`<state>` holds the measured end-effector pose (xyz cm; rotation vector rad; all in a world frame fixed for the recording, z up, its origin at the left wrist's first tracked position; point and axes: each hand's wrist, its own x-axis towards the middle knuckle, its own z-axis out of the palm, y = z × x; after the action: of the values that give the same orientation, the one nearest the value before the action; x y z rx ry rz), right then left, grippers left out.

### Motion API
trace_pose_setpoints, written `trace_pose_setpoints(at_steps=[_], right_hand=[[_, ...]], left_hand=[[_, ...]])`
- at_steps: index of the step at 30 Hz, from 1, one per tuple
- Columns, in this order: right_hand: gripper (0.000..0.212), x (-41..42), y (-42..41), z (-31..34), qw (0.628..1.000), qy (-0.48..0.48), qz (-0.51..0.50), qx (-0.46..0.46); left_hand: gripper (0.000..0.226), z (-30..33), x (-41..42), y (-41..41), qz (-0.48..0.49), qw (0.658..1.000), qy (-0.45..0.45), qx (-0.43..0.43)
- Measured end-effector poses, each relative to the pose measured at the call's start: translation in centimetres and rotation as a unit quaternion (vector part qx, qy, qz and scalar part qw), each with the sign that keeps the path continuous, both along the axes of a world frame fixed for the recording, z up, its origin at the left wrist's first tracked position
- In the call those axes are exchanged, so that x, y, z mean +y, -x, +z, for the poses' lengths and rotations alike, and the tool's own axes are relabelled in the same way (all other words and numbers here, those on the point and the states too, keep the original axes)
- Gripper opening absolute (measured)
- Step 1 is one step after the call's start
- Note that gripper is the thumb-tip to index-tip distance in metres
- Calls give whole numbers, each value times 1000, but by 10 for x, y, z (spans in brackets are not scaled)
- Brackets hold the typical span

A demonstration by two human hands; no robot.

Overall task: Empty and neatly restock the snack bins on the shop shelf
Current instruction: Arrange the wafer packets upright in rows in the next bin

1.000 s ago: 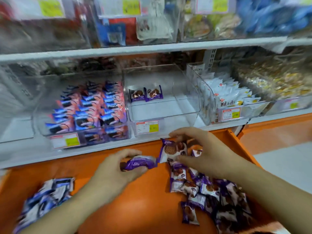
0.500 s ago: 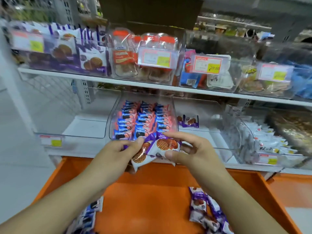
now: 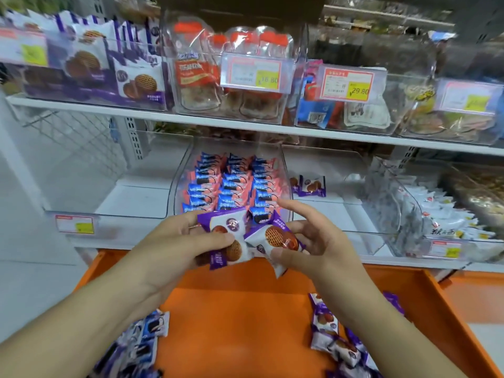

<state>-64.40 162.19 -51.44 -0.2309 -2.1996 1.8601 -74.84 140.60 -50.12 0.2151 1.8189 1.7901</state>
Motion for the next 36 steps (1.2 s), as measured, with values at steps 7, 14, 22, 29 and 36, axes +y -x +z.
trace_pose_setpoints(at_steps=[7,14,22,29,36], right_hand=[[62,3,-3,7,1000,29,8,0],[47,9,-11,17,996,91,-7,-2],[44,31,-20,16,996,56,-70,-16],[26,94,-23,22,988,-35,-153,10],[28,185,-4,10,931,-186,-313,-15]], left_hand=[[59,-2,4,-3,22,998,-46,31],[41,0,6,-15,5,996,-51,77],[25,0,32,-25,-14,990,2,143],[26,7,93,-16,-27,963,83,257],[25,-4,236,43,-68,893,153,418]])
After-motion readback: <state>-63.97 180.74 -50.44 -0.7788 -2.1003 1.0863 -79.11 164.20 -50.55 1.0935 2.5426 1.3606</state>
